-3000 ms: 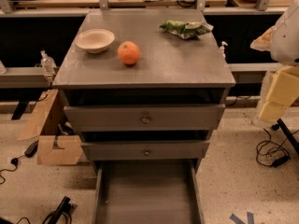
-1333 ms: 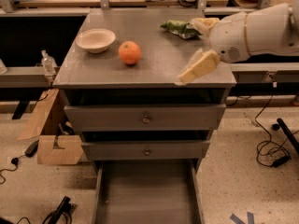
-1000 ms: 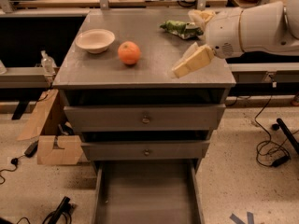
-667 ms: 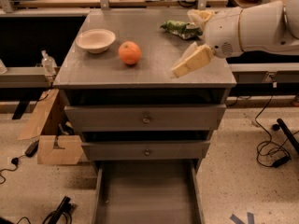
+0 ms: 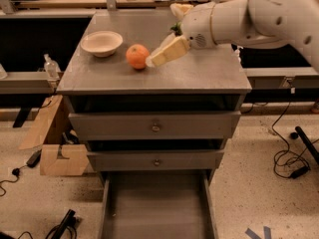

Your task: Place orange into bottom drawer

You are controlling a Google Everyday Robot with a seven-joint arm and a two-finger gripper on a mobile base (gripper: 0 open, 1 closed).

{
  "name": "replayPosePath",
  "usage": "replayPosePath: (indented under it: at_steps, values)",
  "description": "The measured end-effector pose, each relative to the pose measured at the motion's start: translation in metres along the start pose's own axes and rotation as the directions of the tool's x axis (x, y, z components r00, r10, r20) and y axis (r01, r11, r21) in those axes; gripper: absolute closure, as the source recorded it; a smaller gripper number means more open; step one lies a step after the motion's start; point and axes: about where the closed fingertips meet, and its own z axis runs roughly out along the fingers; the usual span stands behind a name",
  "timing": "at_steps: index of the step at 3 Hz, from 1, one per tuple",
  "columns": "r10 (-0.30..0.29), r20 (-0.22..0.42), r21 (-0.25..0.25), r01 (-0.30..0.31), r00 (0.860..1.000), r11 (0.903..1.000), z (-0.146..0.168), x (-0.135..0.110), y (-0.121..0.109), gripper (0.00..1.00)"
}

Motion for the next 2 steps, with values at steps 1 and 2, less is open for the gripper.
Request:
replayPosePath:
  at_steps: [1,2]
  values:
    - [-0.012,0.018,-0.002,0.012,1.000,0.9999,0.053,-0.007,-0.016,0.00]
    - [0.029,0.029,-0.018,-0.028,0.999,0.9994,0.101,0.004,-0.025,0.00]
